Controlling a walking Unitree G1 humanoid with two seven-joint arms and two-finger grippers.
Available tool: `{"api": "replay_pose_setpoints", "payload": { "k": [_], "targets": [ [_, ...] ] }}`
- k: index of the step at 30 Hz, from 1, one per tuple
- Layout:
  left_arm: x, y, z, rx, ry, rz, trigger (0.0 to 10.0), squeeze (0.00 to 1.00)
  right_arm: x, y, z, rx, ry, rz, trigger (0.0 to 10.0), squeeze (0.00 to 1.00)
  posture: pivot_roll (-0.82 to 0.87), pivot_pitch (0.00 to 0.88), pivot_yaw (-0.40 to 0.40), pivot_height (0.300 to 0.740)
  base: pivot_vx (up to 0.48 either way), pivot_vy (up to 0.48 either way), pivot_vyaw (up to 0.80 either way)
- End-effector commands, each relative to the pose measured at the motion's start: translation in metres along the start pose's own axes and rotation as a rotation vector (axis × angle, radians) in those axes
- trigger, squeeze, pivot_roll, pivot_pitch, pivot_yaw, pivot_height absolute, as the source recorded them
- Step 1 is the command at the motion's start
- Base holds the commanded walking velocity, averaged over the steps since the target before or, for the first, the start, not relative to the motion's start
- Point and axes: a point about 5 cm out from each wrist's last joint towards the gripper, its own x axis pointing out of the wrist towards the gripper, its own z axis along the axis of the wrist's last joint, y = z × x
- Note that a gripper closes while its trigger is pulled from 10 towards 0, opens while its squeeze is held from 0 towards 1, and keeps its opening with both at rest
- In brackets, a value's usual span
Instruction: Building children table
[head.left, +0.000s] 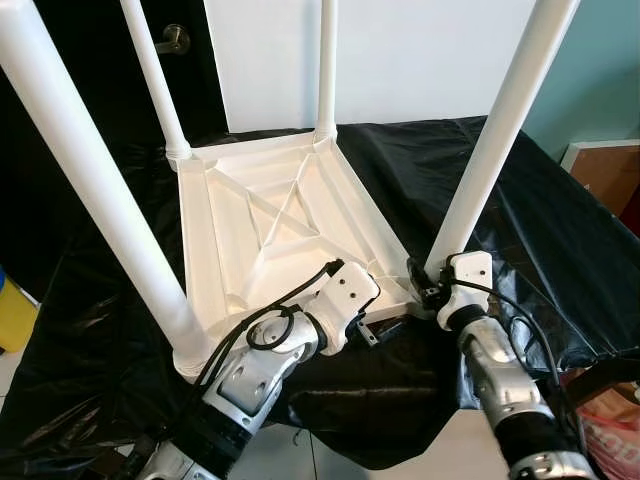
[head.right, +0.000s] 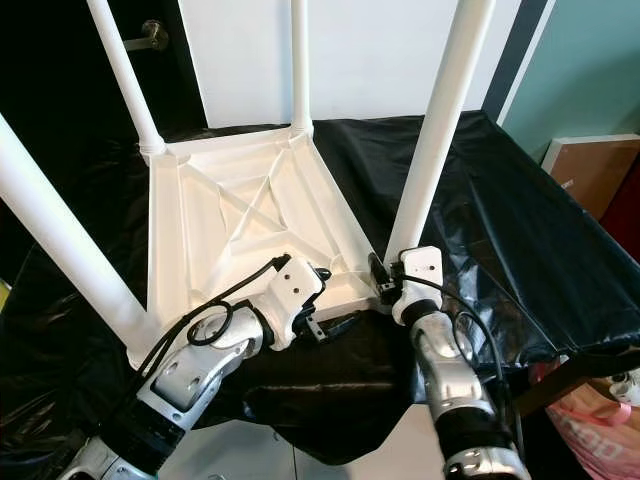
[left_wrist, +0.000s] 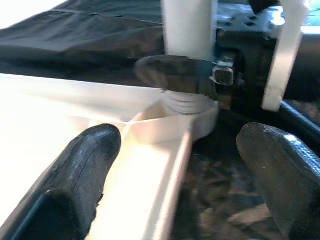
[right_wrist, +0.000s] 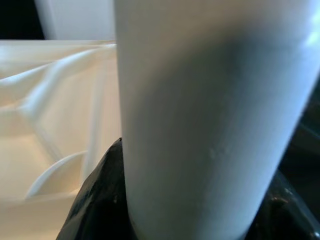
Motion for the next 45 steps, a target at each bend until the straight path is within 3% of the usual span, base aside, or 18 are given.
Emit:
{"api": "replay_pose_setpoints", "payload": {
  "k": [1, 7, 20, 21, 22, 23, 28, 34, 36, 39, 40, 45],
  "targets": [
    [0.0, -0.001, -0.002, 0.014, 0.006, -0.057, 10.0, 0.0, -0.011, -0.01, -0.029, -0.03, 0.158, -0.123, 10.0, 0.0, -0.14, 0.0, -0.028, 0.74, 0.0, 0.0, 0.0],
    [0.0, -0.004, -0.003, 0.013, 0.01, -0.066, 10.0, 0.0, -0.01, 0.009, -0.025, 0.029, 0.141, -0.077, 10.0, 0.0, -0.14, 0.0, -0.022, 0.74, 0.0, 0.0, 0.0],
    [-0.001, -0.008, -0.003, -0.003, 0.002, -0.068, 10.0, 0.0, -0.01, 0.018, -0.01, 0.004, 0.051, -0.024, 10.0, 0.0, -0.14, 0.0, -0.026, 0.74, 0.0, 0.0, 0.0],
    [-0.001, -0.011, -0.003, -0.008, -0.001, -0.072, 10.0, 0.0, -0.01, 0.017, -0.008, 0.004, 0.036, -0.016, 10.0, 0.26, -0.14, 0.0, -0.026, 0.74, 0.0, 0.0, 0.0],
    [-0.001, -0.011, -0.003, -0.008, -0.001, -0.072, 10.0, 0.0, -0.01, 0.017, -0.008, 0.004, 0.036, -0.016, 10.0, 0.26, -0.14, 0.0, -0.026, 0.74, 0.0, 0.0, 0.0],
    [-0.001, -0.012, -0.002, -0.012, -0.004, -0.075, 10.0, 0.0, -0.009, 0.016, -0.005, 0.004, 0.02, -0.007, 10.0, 1.0, -0.14, 0.0, -0.025, 0.74, 0.0, 0.0, 0.0],
    [-0.002, -0.014, 0.002, -0.032, -0.027, -0.071, 10.0, 0.0, -0.01, 0.009, 0.004, 0.012, -0.033, 0.043, 10.0, 1.0, -0.14, 0.02, -0.024, 0.74, 0.0, 0.0, 0.0],
    [-0.004, -0.017, 0.0, -0.041, -0.025, -0.061, 10.0, 0.0, -0.021, -0.002, 0.005, 0.007, -0.061, 0.177, 10.0, 1.0, -0.14, 0.038, -0.028, 0.74, 0.0, 0.0, 0.0],
    [-0.004, -0.018, 0.0, -0.043, -0.023, -0.06, 10.0, 0.0, -0.026, -0.008, 0.003, -0.04, -0.054, 0.299, 10.0, 1.0, -0.13, 0.035, -0.03, 0.74, 0.0, 0.0, 0.0],
    [-0.004, -0.019, 0.0, -0.043, -0.023, -0.06, 10.0, 0.0, -0.028, -0.011, 0.002, -0.062, -0.046, 0.346, 10.0, 1.0, -0.13, 0.034, -0.031, 0.74, 0.0, 0.0, 0.0],
    [-0.004, -0.018, 0.0, -0.041, -0.023, -0.059, 10.0, 0.0, -0.027, -0.016, 0.001, -0.069, -0.033, 0.368, 10.0, 0.0, -0.13, 0.033, -0.033, 0.74, 0.0, 0.0, 0.0],
    [-0.005, -0.014, 0.0, -0.034, -0.017, -0.05, 10.0, 0.0, -0.012, -0.031, 0.003, -0.122, 0.002, 0.428, 10.0, 0.0, -0.12, 0.023, -0.029, 0.74, 0.0, 0.0, 0.0]
  ]
}}
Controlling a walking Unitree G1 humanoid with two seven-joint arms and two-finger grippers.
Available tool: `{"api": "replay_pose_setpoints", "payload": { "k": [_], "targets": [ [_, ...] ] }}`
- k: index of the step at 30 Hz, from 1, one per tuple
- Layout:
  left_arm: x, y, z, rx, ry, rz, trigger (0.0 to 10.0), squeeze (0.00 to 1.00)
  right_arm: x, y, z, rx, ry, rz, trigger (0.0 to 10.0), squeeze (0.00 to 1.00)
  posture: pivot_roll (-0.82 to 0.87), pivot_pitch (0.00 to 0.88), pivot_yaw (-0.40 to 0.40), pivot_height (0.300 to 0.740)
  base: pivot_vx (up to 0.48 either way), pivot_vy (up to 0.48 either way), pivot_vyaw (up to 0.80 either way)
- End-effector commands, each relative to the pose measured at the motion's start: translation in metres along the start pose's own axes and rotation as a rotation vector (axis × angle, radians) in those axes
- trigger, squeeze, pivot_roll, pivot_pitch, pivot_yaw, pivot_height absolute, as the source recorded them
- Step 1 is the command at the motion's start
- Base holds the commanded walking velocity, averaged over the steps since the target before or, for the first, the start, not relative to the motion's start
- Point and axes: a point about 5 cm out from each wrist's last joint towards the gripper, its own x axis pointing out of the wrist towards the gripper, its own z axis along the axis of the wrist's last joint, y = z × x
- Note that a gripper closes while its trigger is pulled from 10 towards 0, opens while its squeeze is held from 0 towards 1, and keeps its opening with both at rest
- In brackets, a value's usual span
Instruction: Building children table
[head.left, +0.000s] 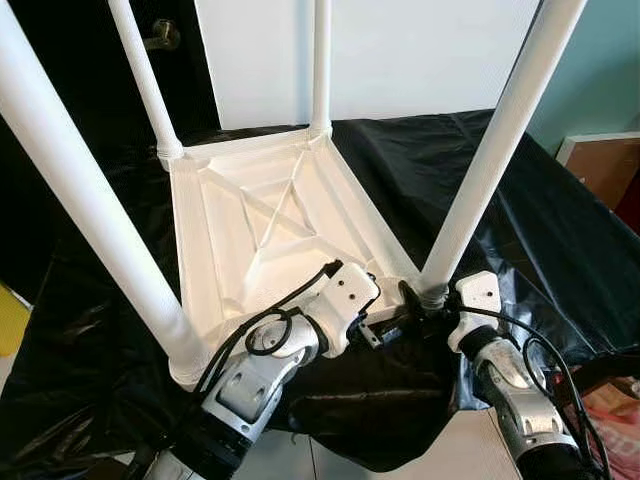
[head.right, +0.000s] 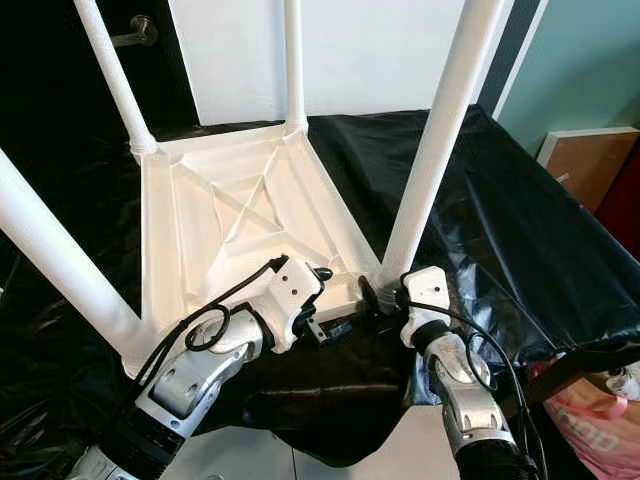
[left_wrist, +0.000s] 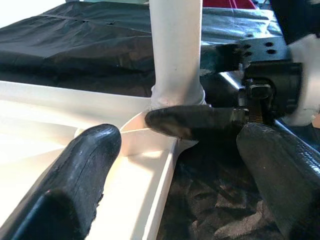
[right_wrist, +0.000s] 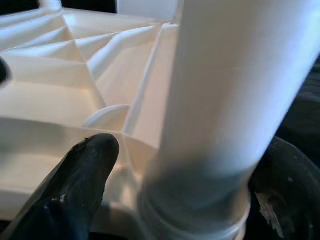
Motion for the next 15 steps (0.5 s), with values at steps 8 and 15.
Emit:
{"api": "replay_pose_setpoints", "payload": {
  "k": [8, 15],
  "targets": [
    [0.0, -0.003, -0.001, 0.001, 0.024, -0.048, 10.0, 0.0, 0.022, -0.007, 0.001, -0.026, 0.053, 0.111, 7.6, 0.0, -0.12, 0.019, -0.022, 0.74, 0.0, 0.0, 0.0],
    [0.0, -0.006, -0.001, -0.002, 0.026, -0.051, 10.0, 0.0, 0.027, 0.003, 0.0, -0.018, 0.058, 0.166, 0.0, 0.0, -0.11, 0.014, -0.027, 0.74, 0.0, 0.0, 0.0]
  ]
}}
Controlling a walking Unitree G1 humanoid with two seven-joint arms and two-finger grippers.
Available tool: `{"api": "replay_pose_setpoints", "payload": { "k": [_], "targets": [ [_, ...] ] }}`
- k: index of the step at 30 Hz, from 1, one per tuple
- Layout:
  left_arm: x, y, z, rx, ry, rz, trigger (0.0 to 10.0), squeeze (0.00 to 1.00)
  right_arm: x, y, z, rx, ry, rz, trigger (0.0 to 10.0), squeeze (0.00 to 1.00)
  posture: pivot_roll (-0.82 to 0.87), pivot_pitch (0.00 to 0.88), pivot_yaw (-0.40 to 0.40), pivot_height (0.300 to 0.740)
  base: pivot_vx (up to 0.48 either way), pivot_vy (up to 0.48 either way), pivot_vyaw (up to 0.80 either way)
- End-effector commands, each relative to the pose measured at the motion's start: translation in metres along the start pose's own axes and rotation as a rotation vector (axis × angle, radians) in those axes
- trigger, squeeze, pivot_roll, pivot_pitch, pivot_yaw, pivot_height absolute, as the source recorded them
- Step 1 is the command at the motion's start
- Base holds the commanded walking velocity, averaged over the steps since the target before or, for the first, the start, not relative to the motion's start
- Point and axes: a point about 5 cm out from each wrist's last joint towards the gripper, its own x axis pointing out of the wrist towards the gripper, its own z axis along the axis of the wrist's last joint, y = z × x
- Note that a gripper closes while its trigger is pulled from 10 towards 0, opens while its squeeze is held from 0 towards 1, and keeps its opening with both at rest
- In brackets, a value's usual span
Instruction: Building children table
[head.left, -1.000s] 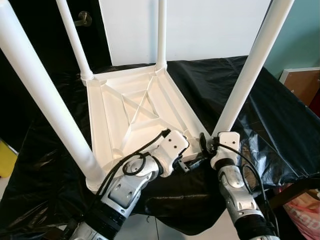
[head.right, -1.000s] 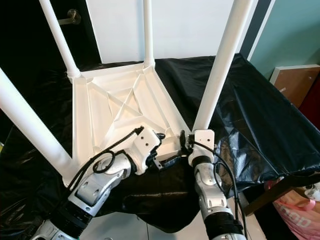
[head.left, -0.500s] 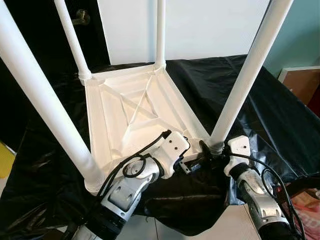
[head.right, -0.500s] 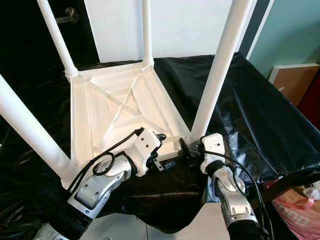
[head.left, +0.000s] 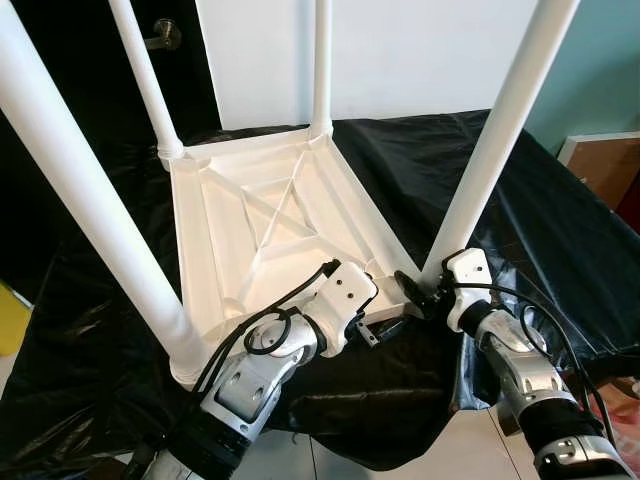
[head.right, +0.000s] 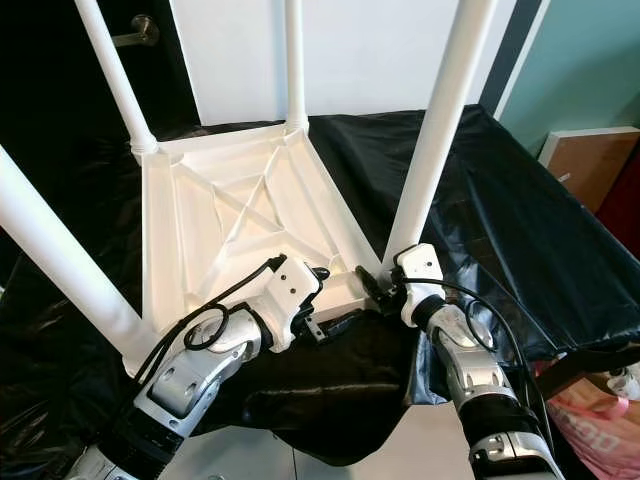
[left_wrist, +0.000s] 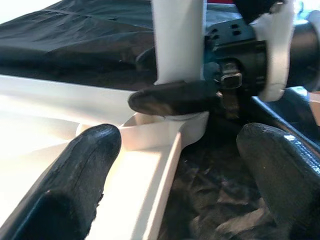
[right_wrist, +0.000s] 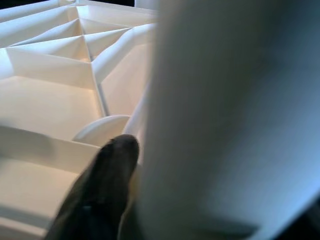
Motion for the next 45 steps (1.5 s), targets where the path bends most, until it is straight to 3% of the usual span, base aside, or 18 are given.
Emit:
{"api": "replay_pose_setpoints", "payload": {
  "k": [1, 8, 9, 10, 18, 23, 33, 39, 45],
  "targets": [
    [-0.001, -0.005, -0.002, 0.002, 0.016, -0.047, 10.0, 0.0, 0.002, 0.008, -0.005, -0.002, 0.028, 0.046, 0.0, 0.0, -0.11, 0.014, -0.028, 0.74, 0.0, 0.0, 0.0],
    [-0.004, -0.007, -0.005, -0.003, 0.024, -0.043, 10.0, 0.0, -0.004, 0.008, -0.012, 0.029, 0.038, 0.01, 0.0, 0.0, -0.11, 0.013, -0.029, 0.74, 0.0, 0.0, 0.0],
    [-0.004, -0.007, -0.005, -0.004, 0.025, -0.044, 10.0, 0.0, -0.004, 0.007, -0.012, 0.044, 0.034, -0.011, 4.5, 0.0, -0.11, 0.012, -0.029, 0.74, 0.0, 0.0, 0.0],
    [-0.004, -0.007, -0.005, -0.004, 0.026, -0.046, 10.0, 0.0, -0.005, 0.007, -0.012, 0.063, 0.022, -0.034, 10.0, 0.0, -0.11, 0.012, -0.026, 0.74, 0.0, 0.0, 0.0],
    [-0.002, -0.008, -0.004, -0.005, 0.022, -0.053, 10.0, 0.0, -0.006, 0.015, -0.011, 0.134, 0.0, -0.201, 10.0, 0.0, -0.13, 0.013, -0.019, 0.74, 0.0, 0.0, 0.0],
    [-0.002, -0.009, -0.004, -0.007, 0.02, -0.053, 10.0, 0.0, -0.005, 0.021, -0.009, 0.131, 0.0, -0.267, 10.0, 0.0, -0.14, 0.016, -0.021, 0.74, 0.0, 0.0, 0.0],
    [-0.001, -0.012, -0.004, -0.012, 0.015, -0.053, 10.0, 0.0, -0.012, 0.031, -0.016, 0.152, 0.068, -0.599, 10.0, 0.0, -0.14, 0.023, -0.027, 0.74, 0.0, 0.0, 0.0],
    [-0.001, -0.012, -0.004, -0.014, 0.014, -0.051, 10.0, 0.0, -0.008, 0.04, -0.012, 0.172, 0.051, -0.591, 10.0, 0.0, -0.14, 0.029, -0.026, 0.74, 0.0, 0.0, 0.0],
    [-0.001, -0.012, -0.004, -0.016, 0.014, -0.05, 10.0, 0.0, -0.01, 0.039, -0.008, 0.152, 0.035, -0.593, 10.0, 0.0, -0.14, 0.031, -0.028, 0.74, 0.0, 0.0, 0.0]
  ]
}}
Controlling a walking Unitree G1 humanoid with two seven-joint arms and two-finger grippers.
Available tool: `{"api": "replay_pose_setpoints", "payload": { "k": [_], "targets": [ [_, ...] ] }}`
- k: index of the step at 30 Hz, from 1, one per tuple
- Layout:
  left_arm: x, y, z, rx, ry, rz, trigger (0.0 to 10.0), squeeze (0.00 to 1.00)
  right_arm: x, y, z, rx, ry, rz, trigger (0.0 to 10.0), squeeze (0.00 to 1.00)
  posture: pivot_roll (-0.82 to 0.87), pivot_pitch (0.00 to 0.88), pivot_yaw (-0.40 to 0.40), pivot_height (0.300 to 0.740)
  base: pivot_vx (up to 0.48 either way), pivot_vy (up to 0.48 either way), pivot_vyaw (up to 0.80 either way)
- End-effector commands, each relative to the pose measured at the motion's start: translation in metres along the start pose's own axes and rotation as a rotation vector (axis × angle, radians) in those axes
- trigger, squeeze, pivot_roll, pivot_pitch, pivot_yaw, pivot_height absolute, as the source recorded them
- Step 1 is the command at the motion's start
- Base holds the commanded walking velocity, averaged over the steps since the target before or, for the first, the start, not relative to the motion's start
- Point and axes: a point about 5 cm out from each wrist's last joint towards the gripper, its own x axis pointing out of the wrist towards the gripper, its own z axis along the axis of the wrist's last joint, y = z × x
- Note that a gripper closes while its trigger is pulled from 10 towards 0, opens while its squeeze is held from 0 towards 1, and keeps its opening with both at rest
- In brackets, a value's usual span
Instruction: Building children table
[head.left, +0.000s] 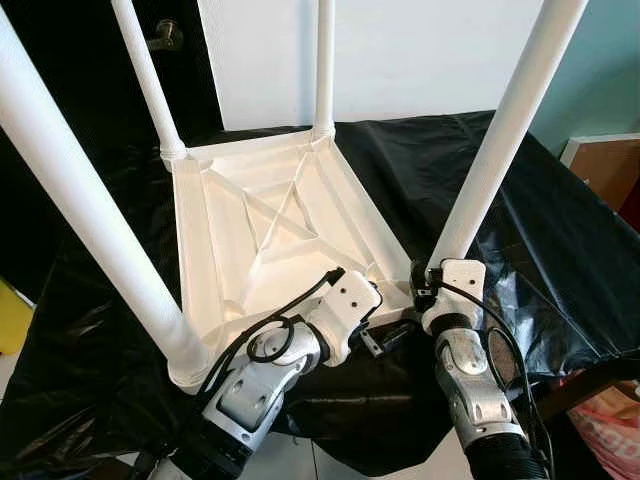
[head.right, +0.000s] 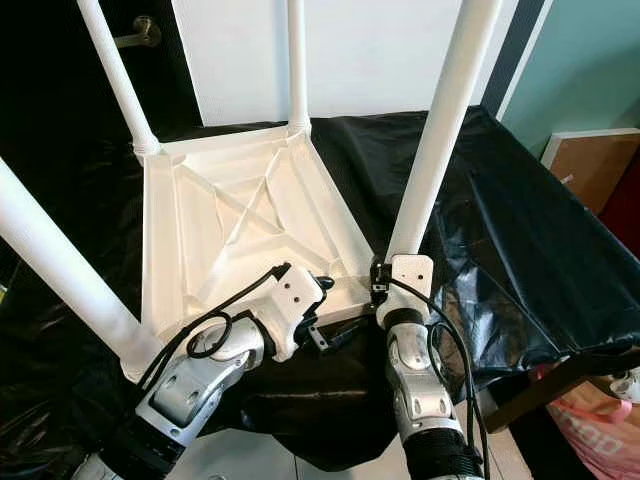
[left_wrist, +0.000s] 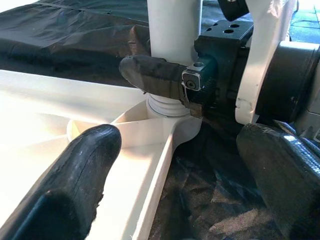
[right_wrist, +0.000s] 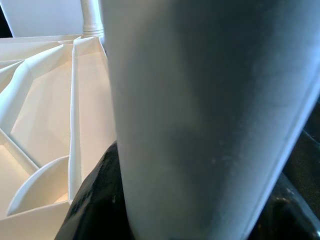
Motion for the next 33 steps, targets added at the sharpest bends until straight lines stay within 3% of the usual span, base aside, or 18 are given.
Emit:
{"api": "replay_pose_setpoints", "payload": {
  "k": [1, 4, 5, 6, 7, 11, 16, 20, 21, 23, 24, 28, 33],
  "targets": [
    [0.0, -0.004, 0.001, 0.002, 0.004, -0.034, 10.0, 0.0, -0.007, -0.004, -0.014, -0.025, 0.068, -0.015, 10.0, 0.0, -0.14, 0.033, -0.029, 0.74, 0.0, 0.0, 0.0],
    [0.0, -0.004, 0.002, 0.0, -0.002, -0.029, 10.0, 0.0, -0.007, -0.005, -0.01, -0.04, 0.053, -0.024, 10.0, 0.0, -0.14, 0.037, -0.03, 0.74, 0.0, 0.0, 0.0],
    [0.001, -0.004, 0.002, 0.0, -0.004, -0.028, 10.0, 0.0, -0.008, -0.006, -0.009, -0.043, 0.048, -0.027, 10.0, 0.62, -0.15, 0.039, -0.03, 0.74, 0.0, 0.0, 0.0],
    [0.001, -0.004, 0.002, 0.0, -0.004, -0.028, 10.0, 0.0, -0.008, -0.006, -0.009, -0.043, 0.048, -0.027, 10.0, 0.62, -0.15, 0.039, -0.03, 0.74, 0.0, 0.0, 0.0],
    [0.001, -0.004, 0.003, -0.001, -0.005, -0.026, 10.0, 0.0, -0.008, -0.007, -0.007, -0.046, 0.038, -0.023, 10.0, 1.0, -0.15, 0.041, -0.03, 0.74, 0.0, 0.0, 0.0],
    [0.001, -0.004, 0.002, -0.001, -0.004, -0.024, 10.0, 0.0, -0.01, -0.01, -0.003, -0.052, 0.016, 0.01, 10.0, 1.0, -0.15, 0.043, -0.03, 0.74, 0.0, 0.0, 0.0],
    [0.0, -0.003, 0.001, 0.004, 0.007, -0.023, 10.0, 0.0, -0.016, -0.025, 0.001, -0.051, -0.022, 0.191, 10.0, 1.0, -0.15, 0.048, -0.031, 0.74, 0.0, 0.0, 0.0],
    [0.0, -0.002, 0.001, 0.004, 0.007, -0.022, 10.0, 0.0, -0.016, -0.027, 0.001, -0.049, -0.015, 0.256, 10.0, 1.0, -0.15, 0.047, -0.029, 0.74, 0.0, 0.0, 0.0],
    [0.001, -0.002, 0.001, 0.003, 0.008, -0.022, 10.0, 0.0, -0.015, -0.029, 0.002, -0.054, -0.007, 0.324, 10.0, 0.88, -0.15, 0.046, -0.027, 0.74, 0.0, 0.0, 0.0],
    [0.001, -0.002, 0.001, 0.003, 0.008, -0.022, 10.0, 0.0, -0.015, -0.029, 0.002, -0.054, -0.007, 0.324, 10.0, 0.88, -0.15, 0.046, -0.027, 0.74, 0.0, 0.0, 0.0],
    [0.002, -0.002, 0.001, 0.004, 0.006, -0.024, 10.0, 0.0, -0.009, -0.03, 0.003, -0.078, -0.002, 0.403, 10.0, 0.0, -0.15, 0.043, -0.025, 0.74, 0.0, 0.0, 0.0],
    [0.004, 0.0, 0.003, 0.01, 0.002, -0.025, 10.0, 0.0, 0.013, -0.027, 0.006, -0.149, 0.021, 0.538, 10.0, 0.0, -0.14, 0.035, -0.029, 0.74, 0.0, 0.0, 0.0],
    [0.003, 0.002, 0.003, 0.015, 0.001, -0.015, 10.0, 0.0, 0.023, -0.021, 0.006, -0.175, 0.031, 0.569, 10.0, 0.0, -0.13, 0.032, -0.034, 0.74, 0.0, 0.0, 0.0]
  ]
}}
